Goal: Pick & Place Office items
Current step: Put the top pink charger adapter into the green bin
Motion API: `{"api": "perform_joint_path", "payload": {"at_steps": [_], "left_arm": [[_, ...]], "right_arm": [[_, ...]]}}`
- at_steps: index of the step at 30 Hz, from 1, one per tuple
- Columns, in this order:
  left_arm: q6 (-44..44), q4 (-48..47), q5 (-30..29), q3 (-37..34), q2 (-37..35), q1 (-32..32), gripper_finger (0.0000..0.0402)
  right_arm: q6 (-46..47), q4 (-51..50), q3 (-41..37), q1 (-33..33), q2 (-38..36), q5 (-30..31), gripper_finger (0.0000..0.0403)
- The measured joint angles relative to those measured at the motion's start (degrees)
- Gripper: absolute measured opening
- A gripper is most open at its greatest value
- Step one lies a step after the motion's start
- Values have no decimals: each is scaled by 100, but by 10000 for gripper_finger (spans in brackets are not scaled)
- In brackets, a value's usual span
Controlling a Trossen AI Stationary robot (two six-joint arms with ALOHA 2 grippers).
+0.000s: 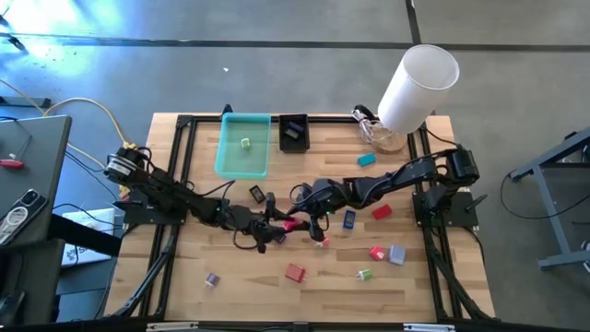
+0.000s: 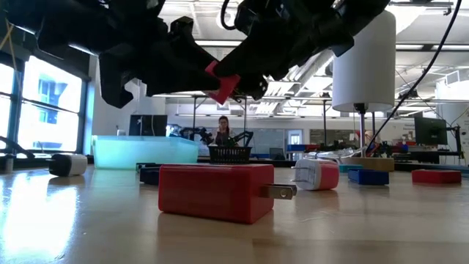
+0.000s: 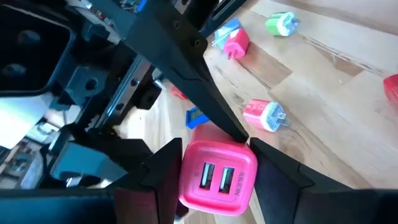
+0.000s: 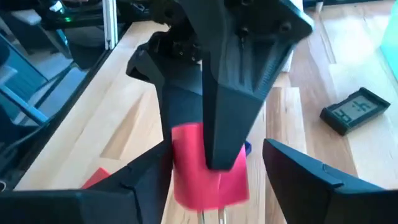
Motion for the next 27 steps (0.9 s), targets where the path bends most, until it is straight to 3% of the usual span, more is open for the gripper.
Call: {"api": "perform_joint_path", "payload": {"at_steps": [12,15,23,27], "left_arm": [[-945,-131,-1349,0,-38,-360,158],[-1239,-114,-2279,2,-152,-359,158],[-1101,-241,-4134,4,-1042,14,158],[-1029,-382,-4264,4,-1642,488,158]], "right_arm": [[136,-1241,-1,-4,-527,800,239],[283,-1648,2,72,-671,1160,239],[958,-2759,0,459,-1150,2717,239],[1053,-2736,-2,720,-1185,3043,239]]}}
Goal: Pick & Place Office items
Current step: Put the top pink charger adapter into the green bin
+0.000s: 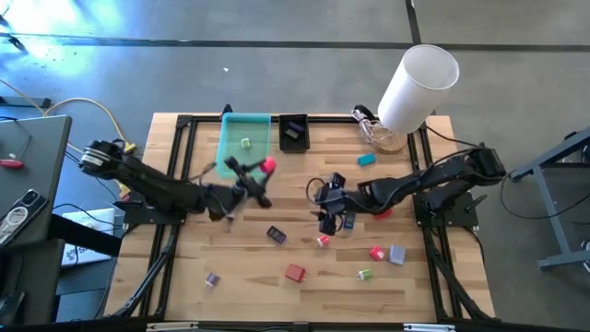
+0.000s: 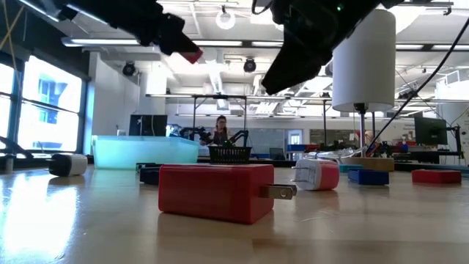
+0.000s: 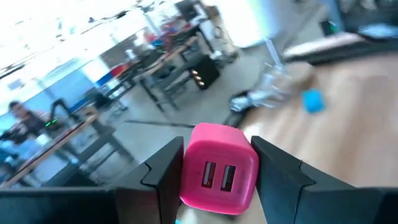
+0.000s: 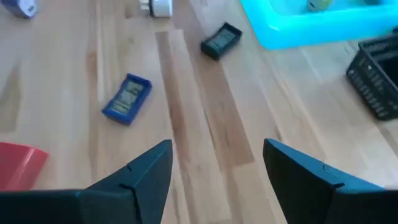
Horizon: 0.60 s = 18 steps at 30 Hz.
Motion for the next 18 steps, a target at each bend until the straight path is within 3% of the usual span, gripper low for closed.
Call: {"api": "perform_joint_path", "payload": {"at_steps": [7,15,18], "left_arm": [[-299,-401,522,0,-763,1161,158],[-2401,-1907,2384,0,-956,2722,158],[-2853,-2182,2799,-1,-837,3268,158]], "right_arm": [[111,622,-295,368,107,473,239],[442,916,-609,613,103,869,239],[487,888,-664,668,103,868,239]]}}
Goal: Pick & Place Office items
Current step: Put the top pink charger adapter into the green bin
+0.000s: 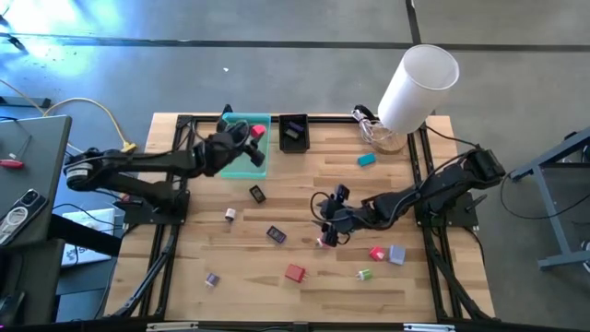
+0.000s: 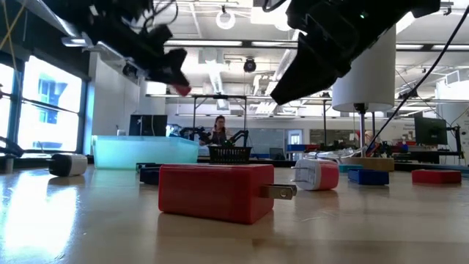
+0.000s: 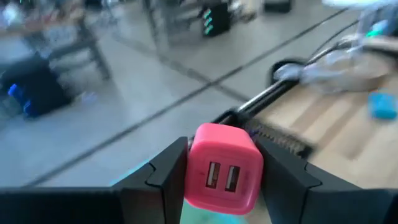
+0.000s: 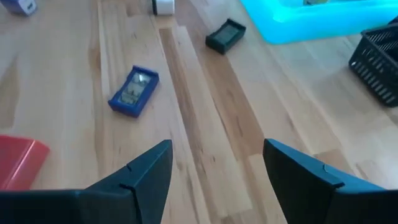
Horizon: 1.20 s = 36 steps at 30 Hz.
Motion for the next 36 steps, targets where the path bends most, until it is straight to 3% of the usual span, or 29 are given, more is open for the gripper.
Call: {"api": "perform_joint_path", "payload": {"at_steps": [10,15,23,31,36], "left_arm": [[-706,-122,384,1,936,1184,158],[-1129,-118,968,-2,1509,1606,158],[-1432,20,1125,1,1960,1881,164],[-1318,107,1720,-1,1987,1854,172],[-1257,103,1753,1,1987,1854,173]], "right_arm": [[-45,16,4,-7,0,2,239],[-64,20,4,-7,0,0,239],[-66,18,4,-7,0,0,239],[-68,18,7,-7,0,-20,239],[-68,18,7,-7,0,-20,239]]}}
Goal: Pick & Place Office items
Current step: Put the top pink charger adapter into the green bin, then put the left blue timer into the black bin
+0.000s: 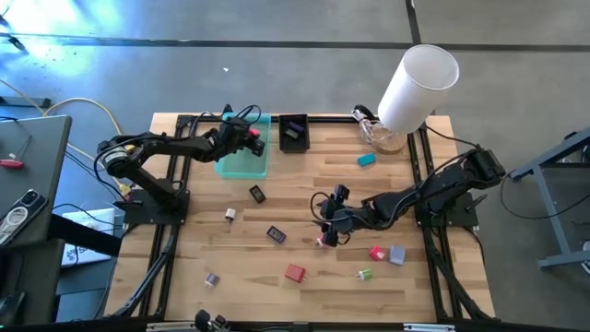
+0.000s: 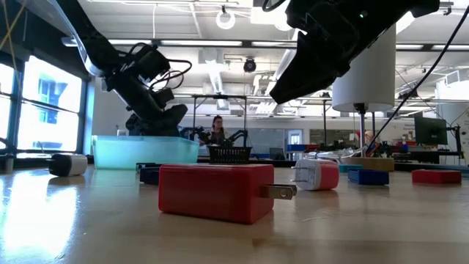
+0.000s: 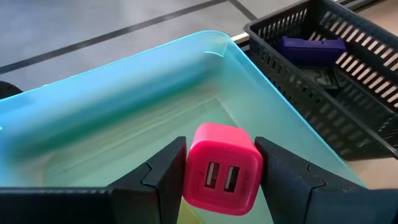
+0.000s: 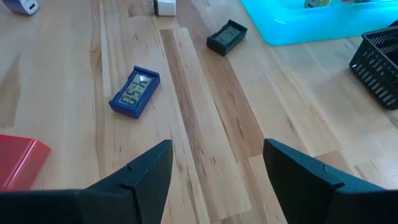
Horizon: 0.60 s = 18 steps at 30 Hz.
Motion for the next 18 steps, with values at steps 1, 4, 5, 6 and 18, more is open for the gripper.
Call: {"api": "perform_joint_path", "payload": {"at_steps": [1,4,5,6,18], "left_arm": [[0,10,-1,0,0,0,173],[-39,17,-19,0,0,0,174],[-68,9,-47,0,0,0,174],[-87,7,-55,0,0,0,174],[24,-203,-59,0,0,-1,236]], "right_arm": [[0,0,0,0,0,0,239],[0,0,0,0,0,-2,239],[1,-1,0,0,0,-2,239],[1,0,0,0,0,-1,239],[0,-2,2,0,0,-12,239]]}}
